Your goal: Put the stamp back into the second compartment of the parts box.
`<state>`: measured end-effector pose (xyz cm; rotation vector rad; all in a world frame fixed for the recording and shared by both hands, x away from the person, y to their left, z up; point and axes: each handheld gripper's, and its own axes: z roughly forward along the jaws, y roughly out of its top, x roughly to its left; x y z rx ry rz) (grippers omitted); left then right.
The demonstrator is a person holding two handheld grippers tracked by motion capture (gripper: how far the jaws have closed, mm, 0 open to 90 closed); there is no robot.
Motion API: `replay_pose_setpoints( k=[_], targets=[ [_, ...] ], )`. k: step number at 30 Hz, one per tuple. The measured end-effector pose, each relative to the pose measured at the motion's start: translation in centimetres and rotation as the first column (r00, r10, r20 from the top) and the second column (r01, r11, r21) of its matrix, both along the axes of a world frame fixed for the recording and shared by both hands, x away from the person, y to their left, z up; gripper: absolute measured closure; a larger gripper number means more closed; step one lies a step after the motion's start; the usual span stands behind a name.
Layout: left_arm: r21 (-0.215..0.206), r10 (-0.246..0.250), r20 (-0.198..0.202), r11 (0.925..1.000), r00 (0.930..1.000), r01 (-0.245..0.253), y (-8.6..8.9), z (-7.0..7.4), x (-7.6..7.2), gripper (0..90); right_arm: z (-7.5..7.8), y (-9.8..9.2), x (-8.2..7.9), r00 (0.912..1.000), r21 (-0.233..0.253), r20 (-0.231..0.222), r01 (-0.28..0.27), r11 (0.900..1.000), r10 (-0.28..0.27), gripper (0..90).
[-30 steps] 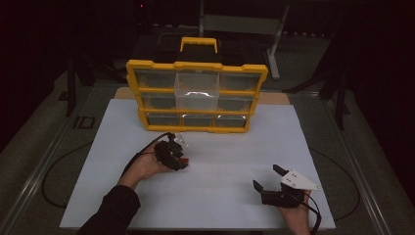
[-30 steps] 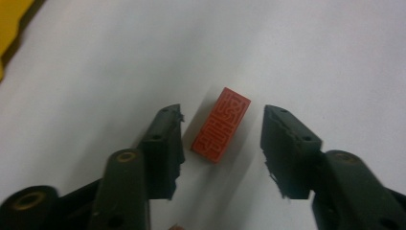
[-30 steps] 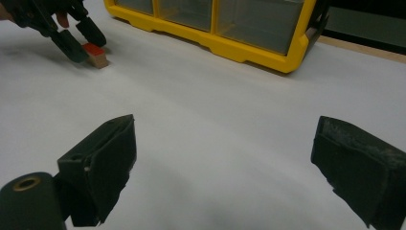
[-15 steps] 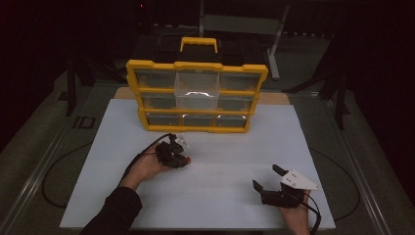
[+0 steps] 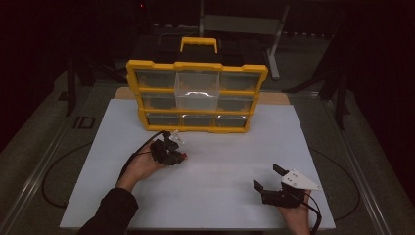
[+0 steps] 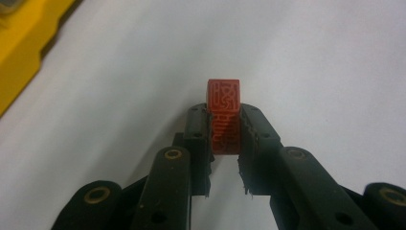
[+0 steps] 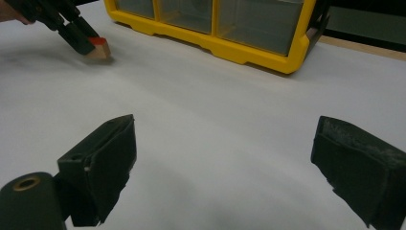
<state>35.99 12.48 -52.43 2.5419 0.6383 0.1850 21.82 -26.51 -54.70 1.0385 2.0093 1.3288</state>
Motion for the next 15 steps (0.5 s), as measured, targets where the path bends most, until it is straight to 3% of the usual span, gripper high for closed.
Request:
replay_pose_setpoints(
  k=[15],
  targets=[
    [-0.042, 0.057, 0.044, 0.9976, 0.9974, -0.055, 1.7, 2.4, -0.6, 75.3, 0.0, -0.1, 0.0, 1.0, 0.005, -0.001, 0.01, 1.0, -0.01, 8.3]
  ],
)
